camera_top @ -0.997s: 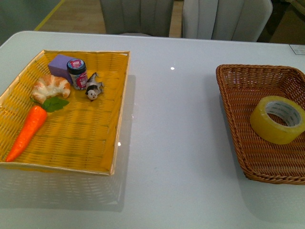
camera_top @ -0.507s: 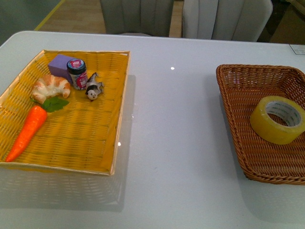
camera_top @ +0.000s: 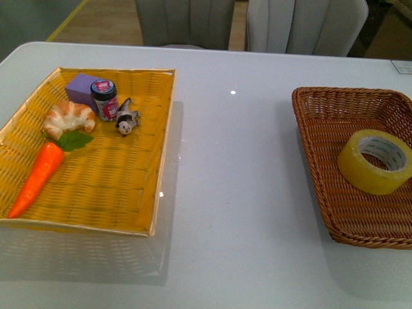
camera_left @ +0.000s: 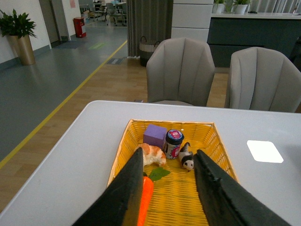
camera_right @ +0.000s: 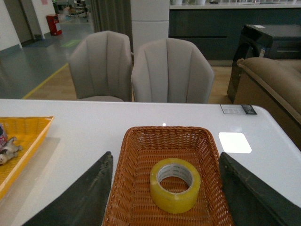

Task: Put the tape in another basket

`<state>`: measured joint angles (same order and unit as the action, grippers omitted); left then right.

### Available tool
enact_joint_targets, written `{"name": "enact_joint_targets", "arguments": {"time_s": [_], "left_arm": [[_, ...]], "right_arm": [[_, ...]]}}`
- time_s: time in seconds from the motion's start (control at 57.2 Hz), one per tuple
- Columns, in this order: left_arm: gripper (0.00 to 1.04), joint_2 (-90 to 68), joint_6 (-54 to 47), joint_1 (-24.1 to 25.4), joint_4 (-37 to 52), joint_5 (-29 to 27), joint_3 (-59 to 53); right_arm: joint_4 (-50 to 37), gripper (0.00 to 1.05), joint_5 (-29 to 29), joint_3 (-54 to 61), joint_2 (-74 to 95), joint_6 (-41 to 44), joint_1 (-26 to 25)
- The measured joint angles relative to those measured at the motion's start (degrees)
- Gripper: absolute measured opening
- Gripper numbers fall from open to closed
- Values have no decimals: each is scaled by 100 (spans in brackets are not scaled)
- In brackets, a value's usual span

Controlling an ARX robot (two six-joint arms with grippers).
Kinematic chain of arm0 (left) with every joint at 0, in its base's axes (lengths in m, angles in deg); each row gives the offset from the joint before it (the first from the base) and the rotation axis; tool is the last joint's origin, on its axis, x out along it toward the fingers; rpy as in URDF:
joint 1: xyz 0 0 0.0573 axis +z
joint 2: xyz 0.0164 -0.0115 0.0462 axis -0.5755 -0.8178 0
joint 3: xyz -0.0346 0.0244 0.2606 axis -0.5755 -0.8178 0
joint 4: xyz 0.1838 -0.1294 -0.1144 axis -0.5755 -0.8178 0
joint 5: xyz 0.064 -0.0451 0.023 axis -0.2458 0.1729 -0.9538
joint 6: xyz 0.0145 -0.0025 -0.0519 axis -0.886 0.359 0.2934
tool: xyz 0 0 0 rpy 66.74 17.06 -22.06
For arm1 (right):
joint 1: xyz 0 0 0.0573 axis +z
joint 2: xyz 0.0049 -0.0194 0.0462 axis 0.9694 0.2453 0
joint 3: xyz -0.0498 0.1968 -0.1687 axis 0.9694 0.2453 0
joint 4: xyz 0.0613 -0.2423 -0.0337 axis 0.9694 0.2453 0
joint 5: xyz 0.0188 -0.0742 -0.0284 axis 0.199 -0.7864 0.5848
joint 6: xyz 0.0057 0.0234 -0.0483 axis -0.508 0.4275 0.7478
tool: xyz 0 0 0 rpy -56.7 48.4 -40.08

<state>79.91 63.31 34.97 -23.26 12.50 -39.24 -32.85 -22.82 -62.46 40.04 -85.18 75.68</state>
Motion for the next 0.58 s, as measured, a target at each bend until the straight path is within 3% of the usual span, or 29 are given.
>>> {"name": "enact_joint_targets", "arguments": {"time_s": [0.087, 0.14, 0.577], "left_arm": [[87, 0, 0, 0, 0, 0, 0], [97, 0, -2, 0, 0, 0, 0], [96, 0, -9, 0, 0, 0, 0]], "right_arm": [[0, 96, 0, 0, 0, 0, 0], [0, 96, 0, 0, 0, 0, 0], [0, 96, 0, 0, 0, 0, 0]]}}
